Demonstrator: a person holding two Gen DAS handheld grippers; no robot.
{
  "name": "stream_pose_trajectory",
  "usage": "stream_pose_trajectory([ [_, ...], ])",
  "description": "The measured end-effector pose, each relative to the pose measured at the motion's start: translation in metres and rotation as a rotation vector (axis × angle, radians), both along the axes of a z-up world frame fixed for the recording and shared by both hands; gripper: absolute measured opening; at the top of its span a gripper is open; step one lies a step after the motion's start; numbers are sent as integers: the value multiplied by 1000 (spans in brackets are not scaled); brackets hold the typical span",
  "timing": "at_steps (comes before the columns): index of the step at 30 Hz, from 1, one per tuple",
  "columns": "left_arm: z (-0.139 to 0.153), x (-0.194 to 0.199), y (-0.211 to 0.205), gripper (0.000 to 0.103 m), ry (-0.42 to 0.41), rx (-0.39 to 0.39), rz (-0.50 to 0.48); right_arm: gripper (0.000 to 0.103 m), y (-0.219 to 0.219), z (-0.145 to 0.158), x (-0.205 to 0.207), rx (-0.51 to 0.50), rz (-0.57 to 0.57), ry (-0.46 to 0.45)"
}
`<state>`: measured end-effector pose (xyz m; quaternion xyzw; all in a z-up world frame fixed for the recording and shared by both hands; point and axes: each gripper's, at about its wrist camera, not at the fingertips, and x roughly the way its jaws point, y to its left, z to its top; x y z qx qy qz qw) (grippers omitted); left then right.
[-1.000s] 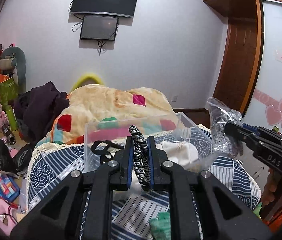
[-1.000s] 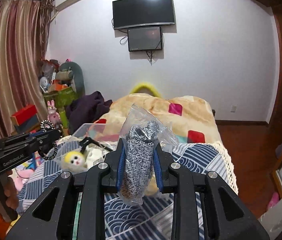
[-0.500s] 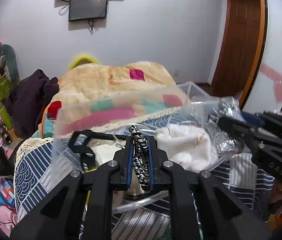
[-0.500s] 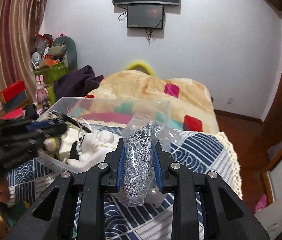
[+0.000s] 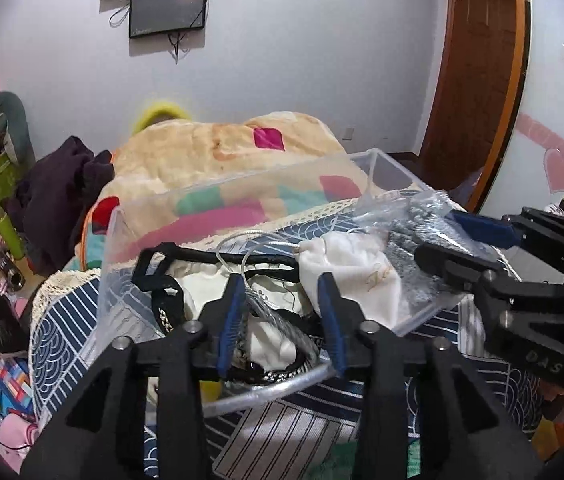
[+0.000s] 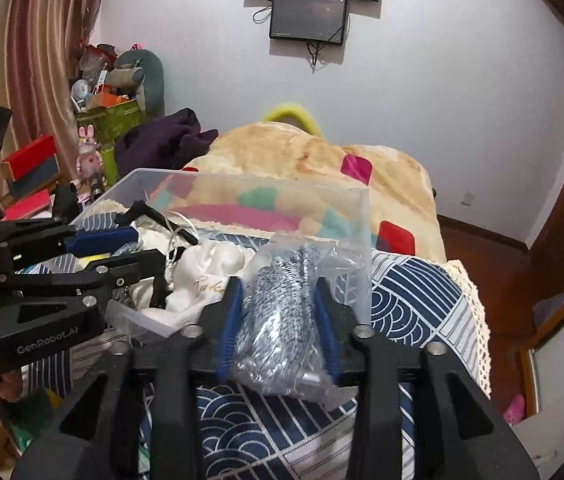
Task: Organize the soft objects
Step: 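Drop the bracelet into the box with the left gripper while the right drops the yarn bag in, then grasp the green sponge with the left gripper while the right grasps the green glove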
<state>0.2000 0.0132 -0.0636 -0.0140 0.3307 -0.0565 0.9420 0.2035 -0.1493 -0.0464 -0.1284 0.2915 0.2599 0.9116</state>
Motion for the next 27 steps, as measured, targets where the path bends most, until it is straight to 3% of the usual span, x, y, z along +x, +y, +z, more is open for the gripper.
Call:
stream_pose_trajectory([
  [4,13,-12,1,46,-27,-15,-10,52,-3,14,-17,32,10,-57],
  [7,26,-28,3,58,-63,-17,-5,62,-7,26,-32,62,17,-100],
  [9,33,-41,4,77,-87,-11,7,69,-10,32,-43,86,19,-128],
  [11,40,-55,6,88,-124,-14,18,81,-13,36,-53,106,22,-139],
  [13,43,-68,9,97,-141,-13,26,84,-16,37,-64,129,30,-142],
  [19,34,-99,15,100,-134,-9,50,85,-14,19,-85,149,69,-77],
  [27,-10,-125,26,100,-31,-26,67,85,1,-26,-97,125,116,60],
])
